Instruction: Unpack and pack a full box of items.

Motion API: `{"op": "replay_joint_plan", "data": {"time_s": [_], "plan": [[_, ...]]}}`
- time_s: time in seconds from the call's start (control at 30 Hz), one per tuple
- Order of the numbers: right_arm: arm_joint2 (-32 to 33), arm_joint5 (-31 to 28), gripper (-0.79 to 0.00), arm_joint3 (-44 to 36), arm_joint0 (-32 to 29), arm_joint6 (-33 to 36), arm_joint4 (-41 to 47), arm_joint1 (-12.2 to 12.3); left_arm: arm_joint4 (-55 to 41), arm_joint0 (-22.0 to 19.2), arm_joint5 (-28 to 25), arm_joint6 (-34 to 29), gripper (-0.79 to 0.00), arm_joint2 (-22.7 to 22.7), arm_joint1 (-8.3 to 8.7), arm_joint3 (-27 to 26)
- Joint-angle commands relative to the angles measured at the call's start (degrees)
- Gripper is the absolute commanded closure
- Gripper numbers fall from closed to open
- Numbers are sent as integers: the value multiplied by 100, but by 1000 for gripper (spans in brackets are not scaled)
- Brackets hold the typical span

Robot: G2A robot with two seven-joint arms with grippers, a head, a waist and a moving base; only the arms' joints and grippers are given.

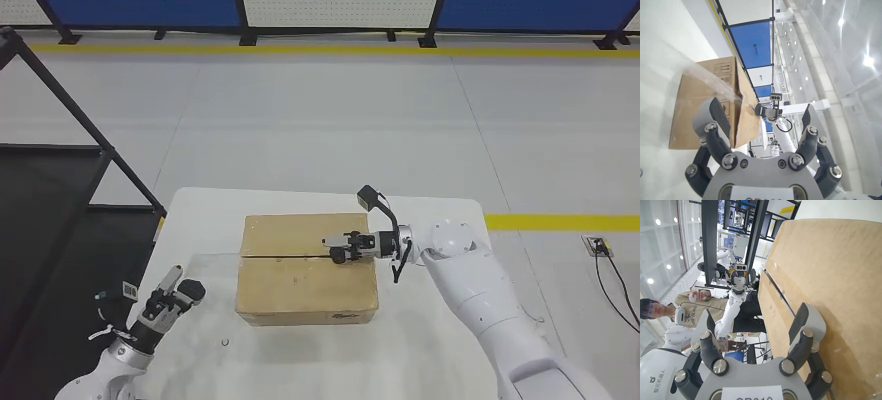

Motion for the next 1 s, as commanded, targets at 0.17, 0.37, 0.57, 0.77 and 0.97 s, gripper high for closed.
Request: {"op": "replay_joint_plan", "data": {"time_s": [0.17,0.37,0.57,0.77,0.97], "plan": [[1,2,-785,1,0,2,2,0,74,-5,-8,17,-785,8,-1,-11],[-72,285,-785,-512,-221,-510,-398,42,199,-393,778,749,-785,339,-50,347],[-26,440,-785,-822,-388,-493,-502,122,278,-826,1028,966,-785,710,-103,927],[7,555,-785,-997,-488,-500,-535,175,149,-1395,1174,1256,-785,1070,-189,1558],[36,615,-785,-1113,-555,-534,-557,220,-174,-1841,1093,1367,-785,1310,-278,2010]]}}
